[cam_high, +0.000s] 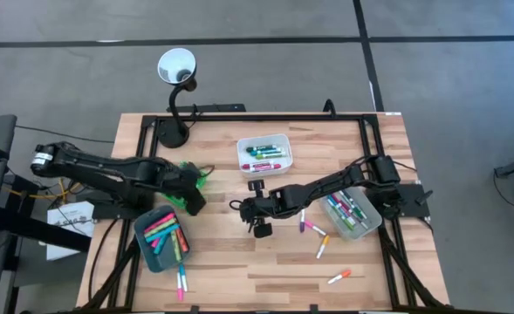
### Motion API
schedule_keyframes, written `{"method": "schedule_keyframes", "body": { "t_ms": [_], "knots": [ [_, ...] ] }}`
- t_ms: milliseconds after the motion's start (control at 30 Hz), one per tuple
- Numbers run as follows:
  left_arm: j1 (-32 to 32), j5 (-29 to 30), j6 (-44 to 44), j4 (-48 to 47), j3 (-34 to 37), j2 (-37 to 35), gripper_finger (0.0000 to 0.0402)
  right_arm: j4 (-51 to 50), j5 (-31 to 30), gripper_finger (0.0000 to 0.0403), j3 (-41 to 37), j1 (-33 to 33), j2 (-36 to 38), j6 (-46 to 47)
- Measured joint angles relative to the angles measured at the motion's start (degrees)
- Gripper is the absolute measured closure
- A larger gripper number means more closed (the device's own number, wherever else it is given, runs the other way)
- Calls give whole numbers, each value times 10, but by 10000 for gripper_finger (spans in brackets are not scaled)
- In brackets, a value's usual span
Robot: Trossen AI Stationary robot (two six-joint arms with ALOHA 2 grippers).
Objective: Pick & Place Markers
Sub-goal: Put the small light blue highlighter pen into the green bin
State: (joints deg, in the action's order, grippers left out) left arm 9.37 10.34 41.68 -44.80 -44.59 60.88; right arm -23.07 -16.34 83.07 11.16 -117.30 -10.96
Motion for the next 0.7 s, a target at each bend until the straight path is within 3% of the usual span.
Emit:
{"method": "schedule_keyframes", "body": {
  "t_ms": [267, 367, 533, 700],
  "knots": [
    [190, 2, -163, 141, -21, 2, 277, 0, 1, 402, 0, 0, 0, 0],
    [256, 13, -167, 155, -22, 24, 279, 0, 0, 403, 0, 0, 0, 0],
    [335, 8, -169, 191, -28, 112, 279, 2, 0, 403, 0, -1, 0, 0],
    [373, -73, -214, 191, -70, 211, 279, 20, 0, 403, 0, 0, 0, 0]
  ]
}}
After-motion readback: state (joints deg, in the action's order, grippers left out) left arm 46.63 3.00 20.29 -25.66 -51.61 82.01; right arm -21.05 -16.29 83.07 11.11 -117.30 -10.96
